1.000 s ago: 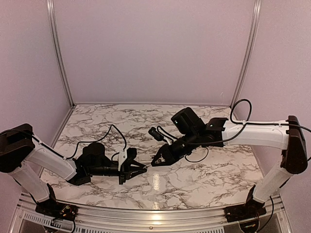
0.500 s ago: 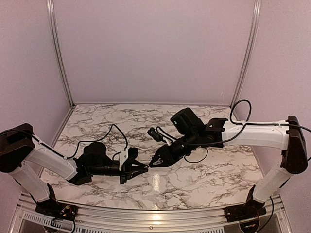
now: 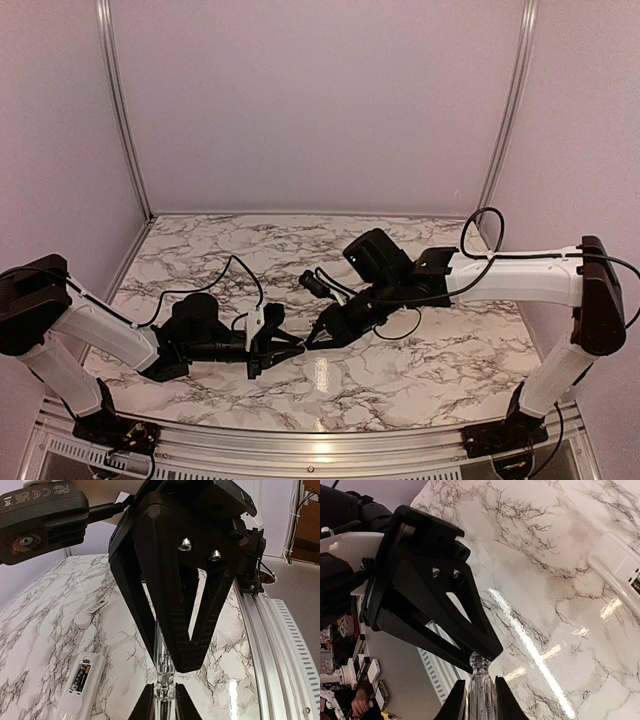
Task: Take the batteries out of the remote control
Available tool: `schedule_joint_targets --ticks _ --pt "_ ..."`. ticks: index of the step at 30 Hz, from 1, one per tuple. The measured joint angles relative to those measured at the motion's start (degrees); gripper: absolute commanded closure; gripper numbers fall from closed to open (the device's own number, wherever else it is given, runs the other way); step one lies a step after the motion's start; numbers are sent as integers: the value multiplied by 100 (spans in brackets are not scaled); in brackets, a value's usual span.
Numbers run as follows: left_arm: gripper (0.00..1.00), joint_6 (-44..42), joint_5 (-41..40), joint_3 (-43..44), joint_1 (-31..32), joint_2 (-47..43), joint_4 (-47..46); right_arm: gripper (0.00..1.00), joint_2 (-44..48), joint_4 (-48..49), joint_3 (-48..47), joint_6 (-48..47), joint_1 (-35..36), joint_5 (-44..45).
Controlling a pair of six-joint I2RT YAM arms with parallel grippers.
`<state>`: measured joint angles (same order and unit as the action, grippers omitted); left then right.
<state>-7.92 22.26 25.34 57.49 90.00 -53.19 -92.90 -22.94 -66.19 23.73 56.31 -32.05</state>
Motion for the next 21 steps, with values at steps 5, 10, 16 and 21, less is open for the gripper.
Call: schedule_joint_targets --ticks 5,10,16,21 --pt "100 0 -26 0 0 0 2 76 0 22 -4 24 2 4" --pt "100 -2 -26 0 0 0 4 78 0 31 -4 28 2 17" --pt "100 0 -26 2 0 0 7 82 0 136 -4 70 4 44" --pt "100 -2 -31 2 2 0 7 94 0 149 -4 142 4 92"
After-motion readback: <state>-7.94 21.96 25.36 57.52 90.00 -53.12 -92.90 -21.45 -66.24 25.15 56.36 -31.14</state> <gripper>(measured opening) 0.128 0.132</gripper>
